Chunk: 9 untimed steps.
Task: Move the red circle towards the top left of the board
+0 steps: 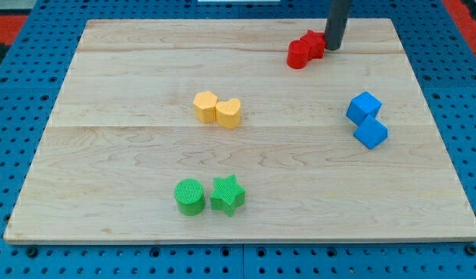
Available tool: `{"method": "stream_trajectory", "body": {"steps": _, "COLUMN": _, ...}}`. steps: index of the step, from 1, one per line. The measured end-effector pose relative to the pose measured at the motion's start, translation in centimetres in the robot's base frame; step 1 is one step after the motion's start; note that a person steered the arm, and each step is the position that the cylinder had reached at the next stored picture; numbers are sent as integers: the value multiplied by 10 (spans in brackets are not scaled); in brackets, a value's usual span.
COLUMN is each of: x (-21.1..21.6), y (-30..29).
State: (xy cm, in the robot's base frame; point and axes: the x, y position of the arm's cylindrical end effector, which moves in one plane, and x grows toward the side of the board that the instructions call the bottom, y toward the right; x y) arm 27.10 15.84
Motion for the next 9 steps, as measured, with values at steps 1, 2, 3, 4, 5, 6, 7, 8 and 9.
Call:
{"method": "stream_trajectory", "body": {"steps": 1, "x": 33, "y": -31}}
{"method": "stream_trajectory", "body": {"steps": 2, "x": 33, "y": -98}}
{"method": "stream_trajectory", "body": {"steps": 3, "x": 11, "y": -118}}
{"method": "stream_trajectory", "body": {"steps": 4, "x": -1, "y": -155}}
{"method": "stream_trajectory", "body": {"steps": 5, "x": -1, "y": -237}}
{"method": "stream_trajectory", "body": {"steps": 6, "x": -25, "y": -224}}
{"method": "stream_trajectory", "body": {"steps": 7, "x": -27, "y": -240}}
{"method": "stream_trajectory", "body": {"steps": 8, "x": -28, "y": -308}}
{"method": "stream_trajectory", "body": {"steps": 9, "x": -27, "y": -328}}
